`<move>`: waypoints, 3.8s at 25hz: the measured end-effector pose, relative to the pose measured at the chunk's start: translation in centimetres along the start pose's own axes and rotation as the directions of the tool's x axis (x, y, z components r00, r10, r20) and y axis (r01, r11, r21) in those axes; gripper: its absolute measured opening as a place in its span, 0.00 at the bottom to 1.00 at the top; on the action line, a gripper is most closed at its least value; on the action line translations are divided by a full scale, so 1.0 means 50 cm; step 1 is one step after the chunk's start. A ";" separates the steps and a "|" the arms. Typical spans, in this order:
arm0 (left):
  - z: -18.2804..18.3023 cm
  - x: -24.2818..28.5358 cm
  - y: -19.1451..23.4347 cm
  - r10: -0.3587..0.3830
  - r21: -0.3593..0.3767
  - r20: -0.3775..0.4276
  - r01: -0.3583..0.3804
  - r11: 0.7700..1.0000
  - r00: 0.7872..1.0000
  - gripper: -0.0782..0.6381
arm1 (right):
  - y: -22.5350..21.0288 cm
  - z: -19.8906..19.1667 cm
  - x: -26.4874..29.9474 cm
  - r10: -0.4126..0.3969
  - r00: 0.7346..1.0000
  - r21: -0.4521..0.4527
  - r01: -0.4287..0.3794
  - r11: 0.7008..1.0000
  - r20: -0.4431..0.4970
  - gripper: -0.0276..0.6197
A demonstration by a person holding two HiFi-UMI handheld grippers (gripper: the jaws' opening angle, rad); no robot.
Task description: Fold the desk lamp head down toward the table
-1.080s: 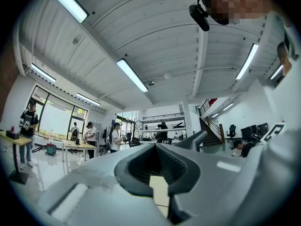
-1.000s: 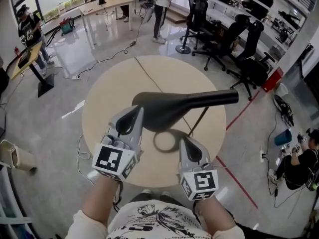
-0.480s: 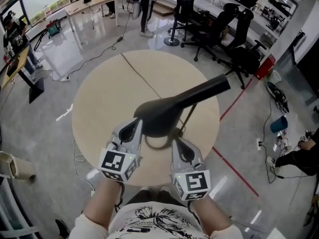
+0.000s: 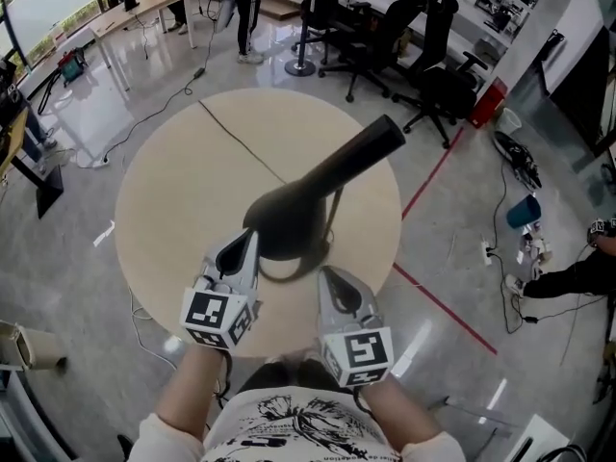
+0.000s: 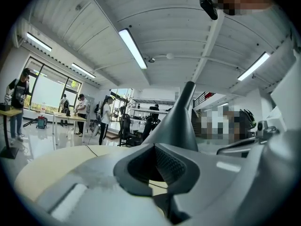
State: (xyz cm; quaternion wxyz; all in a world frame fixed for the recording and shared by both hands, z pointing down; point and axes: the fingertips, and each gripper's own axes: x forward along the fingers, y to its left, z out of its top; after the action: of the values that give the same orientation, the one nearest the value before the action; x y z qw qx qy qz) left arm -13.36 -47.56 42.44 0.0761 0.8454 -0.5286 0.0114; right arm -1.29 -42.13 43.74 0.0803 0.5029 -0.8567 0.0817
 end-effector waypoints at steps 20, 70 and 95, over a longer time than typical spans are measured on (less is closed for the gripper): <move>-0.069 -0.113 -0.132 -0.201 -0.017 -0.053 0.200 0.980 0.978 0.11 | -0.004 -0.051 -0.102 -0.193 0.981 0.003 0.193 0.981 0.023 0.05; -0.122 -0.788 -0.617 0.048 -0.003 0.118 -0.048 0.999 0.992 0.11 | 0.214 -0.196 -0.825 0.044 0.994 -0.068 -0.037 0.997 0.099 0.05; -0.114 -0.841 -0.613 0.054 0.001 0.128 -0.055 0.998 0.990 0.11 | 0.254 -0.175 -0.857 0.052 0.991 -0.091 -0.041 0.995 0.120 0.05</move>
State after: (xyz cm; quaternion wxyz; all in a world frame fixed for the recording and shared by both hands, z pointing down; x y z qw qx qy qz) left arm -4.09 3.94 40.33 0.0397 0.8298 -0.5553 -0.0394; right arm 8.69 2.27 42.10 0.0481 0.4830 -0.8742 0.0149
